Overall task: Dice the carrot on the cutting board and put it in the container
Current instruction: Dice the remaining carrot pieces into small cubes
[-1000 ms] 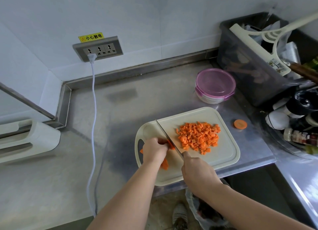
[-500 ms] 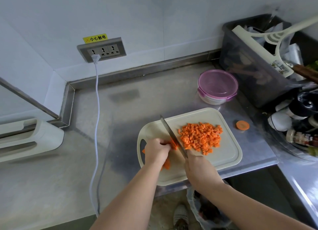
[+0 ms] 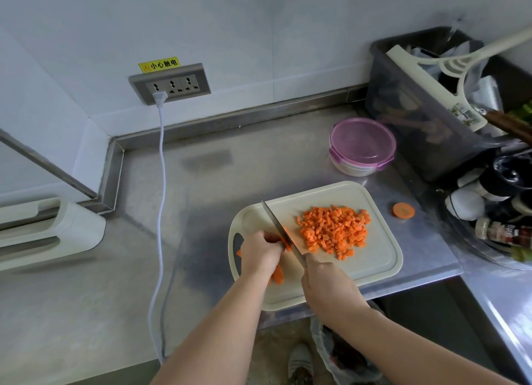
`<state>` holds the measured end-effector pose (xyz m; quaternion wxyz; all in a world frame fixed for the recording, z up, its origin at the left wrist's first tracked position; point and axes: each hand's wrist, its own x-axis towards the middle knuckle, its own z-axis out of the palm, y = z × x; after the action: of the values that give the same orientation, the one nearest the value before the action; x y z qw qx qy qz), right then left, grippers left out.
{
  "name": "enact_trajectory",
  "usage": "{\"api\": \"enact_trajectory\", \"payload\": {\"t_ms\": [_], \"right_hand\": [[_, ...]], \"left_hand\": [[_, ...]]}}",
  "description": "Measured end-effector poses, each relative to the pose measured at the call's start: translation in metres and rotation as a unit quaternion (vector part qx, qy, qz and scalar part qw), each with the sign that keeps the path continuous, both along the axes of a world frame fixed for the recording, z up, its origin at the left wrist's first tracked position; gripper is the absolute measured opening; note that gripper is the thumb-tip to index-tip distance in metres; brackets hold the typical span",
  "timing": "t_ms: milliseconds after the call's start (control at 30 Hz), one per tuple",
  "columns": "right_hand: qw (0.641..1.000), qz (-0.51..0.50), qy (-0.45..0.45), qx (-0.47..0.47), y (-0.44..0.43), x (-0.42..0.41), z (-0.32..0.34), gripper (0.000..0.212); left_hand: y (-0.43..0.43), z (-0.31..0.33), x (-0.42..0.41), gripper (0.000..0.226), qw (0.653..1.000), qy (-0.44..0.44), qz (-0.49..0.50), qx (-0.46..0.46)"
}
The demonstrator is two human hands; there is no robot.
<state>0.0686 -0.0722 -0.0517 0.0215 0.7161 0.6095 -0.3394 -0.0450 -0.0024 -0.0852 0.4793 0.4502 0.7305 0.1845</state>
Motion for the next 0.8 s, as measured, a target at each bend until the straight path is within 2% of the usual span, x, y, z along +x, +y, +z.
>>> {"api": "enact_trajectory", "payload": {"t_ms": [500, 667, 800], "right_hand": [[0.999, 0.005, -0.049, -0.016, 0.003, -0.006, -0.019, 0.036], [0.999, -0.007, -0.027, -0.017, 0.004, -0.002, -0.017, 0.038], [1.0, -0.014, 0.007, 0.019, -0.001, 0.003, -0.014, 0.032]], "left_hand": [[0.001, 0.001, 0.0, 0.012, 1.0, 0.0, 0.009, -0.016], [0.0, 0.003, 0.001, 0.01, 1.0, 0.0, 0.011, -0.014], [0.0, 0.005, 0.002, 0.009, 1.0, 0.014, 0.006, -0.015]]}}
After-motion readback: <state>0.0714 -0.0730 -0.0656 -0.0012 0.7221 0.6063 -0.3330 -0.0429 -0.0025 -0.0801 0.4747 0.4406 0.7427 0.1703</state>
